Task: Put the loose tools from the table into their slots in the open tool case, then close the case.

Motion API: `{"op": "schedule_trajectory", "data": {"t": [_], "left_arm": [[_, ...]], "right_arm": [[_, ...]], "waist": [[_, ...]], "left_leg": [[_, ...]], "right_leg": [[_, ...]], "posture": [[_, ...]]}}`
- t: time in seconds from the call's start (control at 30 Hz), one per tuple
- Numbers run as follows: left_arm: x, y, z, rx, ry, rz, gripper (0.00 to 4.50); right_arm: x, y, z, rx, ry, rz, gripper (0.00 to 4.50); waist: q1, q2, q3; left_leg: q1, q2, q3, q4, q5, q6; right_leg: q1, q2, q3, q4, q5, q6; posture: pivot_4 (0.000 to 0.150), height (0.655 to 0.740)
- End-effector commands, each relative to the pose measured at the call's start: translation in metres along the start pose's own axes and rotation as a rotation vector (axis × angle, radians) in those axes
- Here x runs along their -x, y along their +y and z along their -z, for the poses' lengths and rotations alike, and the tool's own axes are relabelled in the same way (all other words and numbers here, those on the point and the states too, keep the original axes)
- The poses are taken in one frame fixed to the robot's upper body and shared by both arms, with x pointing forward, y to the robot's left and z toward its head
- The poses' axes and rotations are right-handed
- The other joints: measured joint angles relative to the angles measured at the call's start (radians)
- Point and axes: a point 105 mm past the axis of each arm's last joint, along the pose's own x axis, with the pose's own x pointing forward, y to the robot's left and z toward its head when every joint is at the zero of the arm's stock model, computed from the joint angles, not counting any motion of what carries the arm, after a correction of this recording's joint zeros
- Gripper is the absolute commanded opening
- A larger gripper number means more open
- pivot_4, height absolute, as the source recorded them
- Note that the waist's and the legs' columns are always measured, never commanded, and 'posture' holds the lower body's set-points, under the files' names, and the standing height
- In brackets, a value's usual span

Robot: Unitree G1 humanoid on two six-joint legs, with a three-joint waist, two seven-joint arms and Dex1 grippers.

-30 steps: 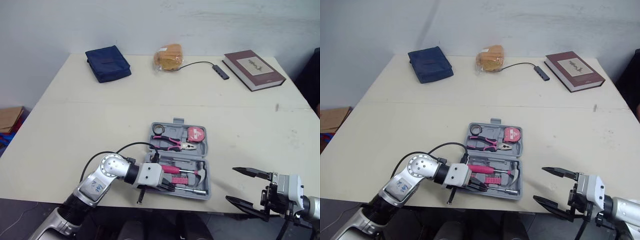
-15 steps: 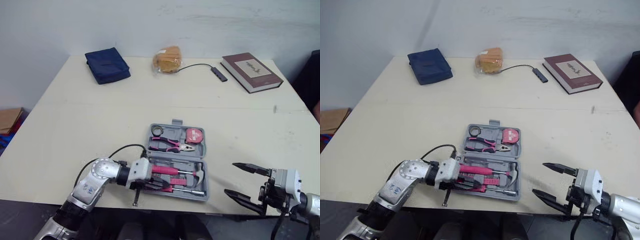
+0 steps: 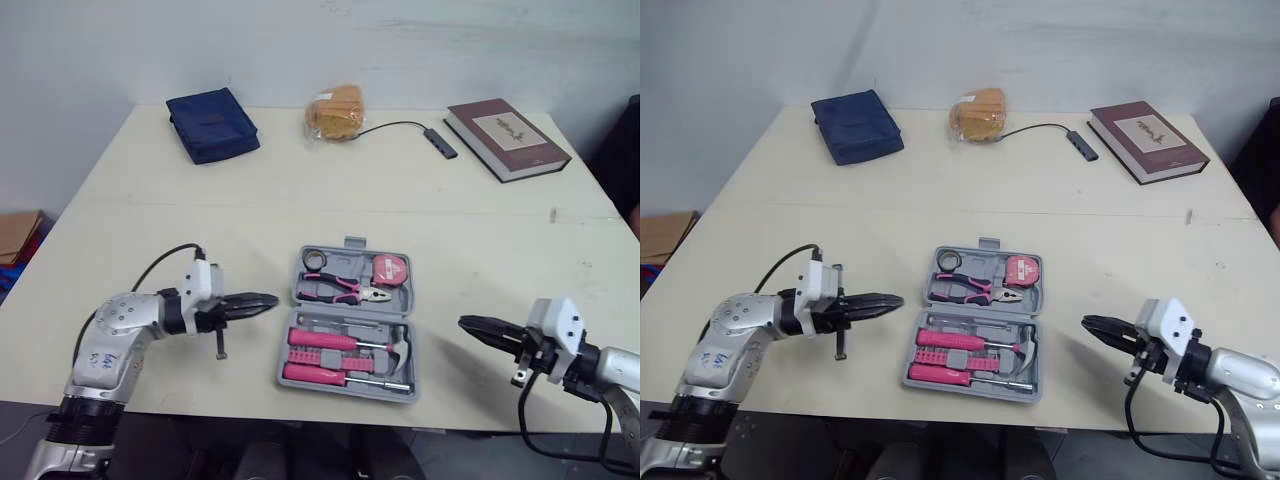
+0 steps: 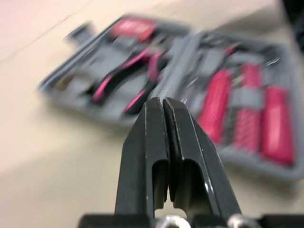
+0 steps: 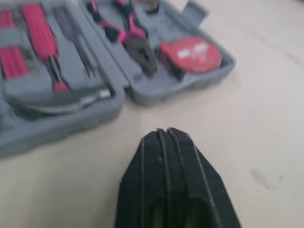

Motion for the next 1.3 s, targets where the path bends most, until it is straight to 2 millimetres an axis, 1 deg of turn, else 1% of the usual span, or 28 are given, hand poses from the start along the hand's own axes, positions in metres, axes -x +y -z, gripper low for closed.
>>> {"op": "schedule_trajectory", "data": {"t": [0.03, 0.07, 0.17, 0.27, 0.33, 0.4, 0.5, 0.57, 0.67, 0.73, 0.83, 1.13, 1.3], "left_arm": [[-0.014, 0.005, 0.015, -0.002, 0.045, -0.021, 0.00], [-0.018, 0.006, 0.016, -0.008, 0.047, -0.024, 0.00], [-0.032, 0.006, 0.021, 0.017, 0.067, -0.020, 0.00], [-0.041, 0.003, 0.022, 0.027, 0.067, -0.009, 0.00], [-0.044, 0.002, 0.023, 0.031, 0.077, -0.003, 0.00], [-0.048, 0.001, 0.025, 0.031, 0.085, -0.002, 0.00], [-0.055, -0.003, 0.023, 0.042, 0.081, 0.023, 0.00], [-0.057, -0.005, 0.022, 0.044, 0.076, 0.038, 0.00], [-0.061, -0.008, 0.020, 0.041, 0.068, 0.052, 0.00], [-0.063, -0.007, 0.020, 0.047, 0.067, 0.047, 0.00], [-0.062, -0.004, 0.021, 0.050, 0.071, 0.037, 0.00], [-0.049, 0.016, 0.038, 0.068, 0.168, -0.056, 0.00], [-0.048, 0.017, 0.042, 0.072, 0.183, -0.070, 0.00]], "right_arm": [[-0.018, 0.002, 0.013, 0.033, 0.062, -0.059, 0.05], [-0.022, 0.002, 0.014, 0.037, 0.064, -0.071, 0.05], [-0.036, 0.002, 0.010, 0.039, 0.041, -0.108, 0.05], [-0.047, 0.004, 0.012, 0.044, 0.060, -0.136, 0.05], [-0.052, 0.006, 0.013, 0.051, 0.074, -0.154, 0.05], [-0.057, 0.011, 0.010, 0.061, 0.055, -0.184, 0.05], [-0.070, 0.018, -0.004, 0.056, 0.011, -0.217, 0.05], [-0.074, 0.022, -0.010, 0.055, 0.001, -0.228, 0.05], [-0.079, 0.026, -0.018, 0.051, -0.011, -0.245, 0.05], [-0.083, 0.021, -0.020, 0.054, -0.012, -0.223, 0.05], [-0.085, 0.014, -0.019, 0.068, 0.005, -0.210, 0.05], [-0.097, -0.008, -0.017, 0.137, 0.040, -0.214, 0.05], [-0.098, -0.010, -0.018, 0.131, 0.032, -0.222, 0.05]], "waist": [[0.001, 0.001, 0.002], [0.004, 0.001, 0.002], [0.003, 0.001, 0.002], [0.002, 0.001, 0.002], [-0.001, 0.001, 0.002], [-0.002, 0.000, 0.002], [-0.004, -0.001, 0.002], [-0.004, 0.000, 0.002], [-0.004, 0.000, 0.002], [-0.005, 0.000, 0.002], [-0.012, 0.000, 0.002], [-0.024, 0.000, 0.002], [-0.024, 0.000, 0.002]], "left_leg": [[0.000, 0.000, 0.000, 0.000, 0.000, 0.000], [-0.002, -0.001, 0.000, 0.000, 0.000, 0.000], [-0.017, -0.001, -0.001, 0.002, 0.000, 0.000], [-0.024, -0.001, 0.000, 0.005, 0.003, -0.004], [-0.024, -0.001, 0.001, 0.006, 0.002, -0.004], [-0.022, -0.001, 0.002, 0.006, 0.002, -0.002], [-0.019, -0.001, 0.002, 0.006, 0.003, -0.002], [-0.016, -0.001, 0.002, 0.005, 0.003, -0.002], [-0.016, -0.001, 0.001, 0.005, 0.003, -0.002], [-0.016, -0.001, 0.001, 0.005, 0.003, -0.002], [-0.016, -0.001, 0.001, 0.005, 0.003, -0.002], [-0.014, -0.001, -0.001, 0.006, 0.004, -0.001], [-0.014, -0.001, -0.001, 0.005, 0.004, -0.001]], "right_leg": [[0.000, 0.000, 0.000, 0.000, 0.000, 0.000], [-0.001, -0.001, 0.000, 0.000, 0.000, 0.001], [-0.016, -0.001, -0.001, 0.002, 0.001, 0.002], [-0.023, 0.000, -0.002, 0.004, 0.002, 0.003], [-0.023, 0.001, -0.002, 0.005, 0.002, 0.003], [-0.023, 0.002, -0.001, 0.007, 0.002, 0.003], [-0.021, 0.002, -0.001, 0.009, 0.002, 0.003], [-0.017, 0.002, -0.001, 0.009, 0.002, 0.003], [-0.017, 0.001, -0.001, 0.008, 0.002, 0.003], [-0.017, 0.001, -0.001, 0.008, 0.002, 0.003], [-0.016, 0.001, -0.001, 0.008, 0.002, 0.003], [-0.014, 0.000, -0.002, 0.008, 0.003, 0.003], [-0.014, 0.000, -0.002, 0.008, 0.003, 0.003]], "posture": [[0.150, 0.7400], [0.150, 0.7400], [0.150, 0.7400], [0.150, 0.7400], [0.150, 0.7400], [0.150, 0.7400], [0.150, 0.7400], [0.150, 0.7400], [0.150, 0.7400], [0.150, 0.7400], [0.150, 0.7400], [0.150, 0.7400], [0.150, 0.7400]]}}
